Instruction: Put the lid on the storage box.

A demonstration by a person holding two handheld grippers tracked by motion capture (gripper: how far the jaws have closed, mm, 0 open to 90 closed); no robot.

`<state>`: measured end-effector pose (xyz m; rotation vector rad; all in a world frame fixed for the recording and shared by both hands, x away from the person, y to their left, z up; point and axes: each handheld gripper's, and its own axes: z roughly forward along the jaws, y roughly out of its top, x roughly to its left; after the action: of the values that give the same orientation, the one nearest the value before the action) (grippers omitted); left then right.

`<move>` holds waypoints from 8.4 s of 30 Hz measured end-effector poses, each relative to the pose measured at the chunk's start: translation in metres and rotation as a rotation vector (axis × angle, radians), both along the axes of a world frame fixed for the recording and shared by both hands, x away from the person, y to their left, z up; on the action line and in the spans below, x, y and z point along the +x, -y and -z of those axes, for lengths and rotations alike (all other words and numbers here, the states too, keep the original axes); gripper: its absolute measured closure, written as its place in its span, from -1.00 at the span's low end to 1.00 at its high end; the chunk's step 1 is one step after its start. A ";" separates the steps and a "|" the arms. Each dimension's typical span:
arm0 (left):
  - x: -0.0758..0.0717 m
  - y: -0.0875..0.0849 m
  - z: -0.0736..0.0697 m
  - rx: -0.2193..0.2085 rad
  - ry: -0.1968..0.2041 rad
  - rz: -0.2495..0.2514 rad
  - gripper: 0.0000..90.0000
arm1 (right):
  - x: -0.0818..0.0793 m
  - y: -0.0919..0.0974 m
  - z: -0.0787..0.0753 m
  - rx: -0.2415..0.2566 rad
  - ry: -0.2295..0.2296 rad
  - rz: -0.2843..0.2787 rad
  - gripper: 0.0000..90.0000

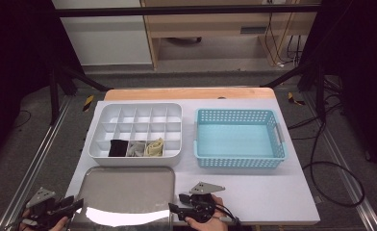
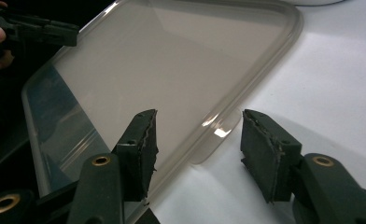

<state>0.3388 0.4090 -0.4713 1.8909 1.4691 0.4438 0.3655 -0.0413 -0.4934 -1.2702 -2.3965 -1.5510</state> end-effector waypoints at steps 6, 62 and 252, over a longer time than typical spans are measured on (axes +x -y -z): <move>0.000 0.002 -0.001 0.001 -0.018 -0.015 0.17 | -0.002 -0.004 0.002 -0.004 -0.017 -0.004 0.04; -0.001 0.004 -0.004 0.010 -0.046 -0.012 0.12 | 0.004 -0.004 0.002 0.181 -0.343 0.192 0.13; 0.136 0.025 -0.166 -0.150 0.308 0.113 0.36 | 0.149 0.016 -0.149 0.206 0.173 0.209 0.34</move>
<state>0.4748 0.3841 -0.3055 1.6915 1.1553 0.5293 0.5145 -0.0578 -0.3440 -1.4344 -2.1798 -1.9827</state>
